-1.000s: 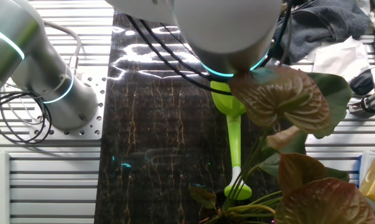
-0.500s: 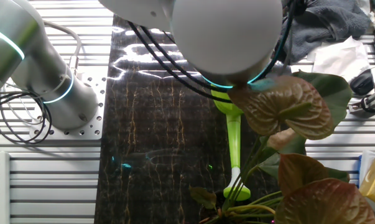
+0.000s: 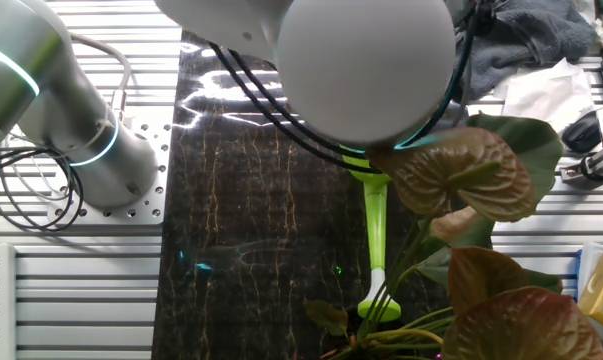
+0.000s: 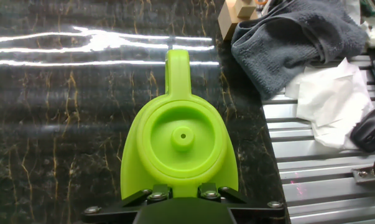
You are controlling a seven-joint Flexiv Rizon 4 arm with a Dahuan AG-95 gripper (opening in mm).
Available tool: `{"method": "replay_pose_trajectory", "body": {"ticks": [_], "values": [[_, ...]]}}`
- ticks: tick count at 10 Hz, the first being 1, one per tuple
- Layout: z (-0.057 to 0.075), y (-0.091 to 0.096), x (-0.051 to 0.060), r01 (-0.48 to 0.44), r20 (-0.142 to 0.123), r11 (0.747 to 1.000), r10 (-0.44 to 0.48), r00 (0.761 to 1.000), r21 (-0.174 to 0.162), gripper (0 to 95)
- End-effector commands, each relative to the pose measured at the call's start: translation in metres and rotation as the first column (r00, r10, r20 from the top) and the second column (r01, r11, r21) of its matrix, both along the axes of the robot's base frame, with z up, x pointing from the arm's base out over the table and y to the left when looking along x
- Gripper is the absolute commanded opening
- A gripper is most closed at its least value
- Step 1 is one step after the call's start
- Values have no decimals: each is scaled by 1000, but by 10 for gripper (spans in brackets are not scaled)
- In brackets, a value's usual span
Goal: Water the plant
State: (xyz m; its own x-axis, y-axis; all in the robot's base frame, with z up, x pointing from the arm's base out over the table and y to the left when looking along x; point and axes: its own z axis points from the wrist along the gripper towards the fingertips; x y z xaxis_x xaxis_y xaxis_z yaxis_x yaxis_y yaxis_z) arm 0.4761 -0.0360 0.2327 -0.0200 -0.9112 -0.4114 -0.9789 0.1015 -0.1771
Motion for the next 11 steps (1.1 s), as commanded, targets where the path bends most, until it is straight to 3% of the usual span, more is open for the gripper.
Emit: {"method": "replay_pose_trajectory", "body": {"ticks": [1, 11], "values": [[2, 0, 1, 5, -2, 1000, -5, 1000, 12, 0], [9, -6, -2, 27, -13, 998, -26, 1000, 61, 0]]}}
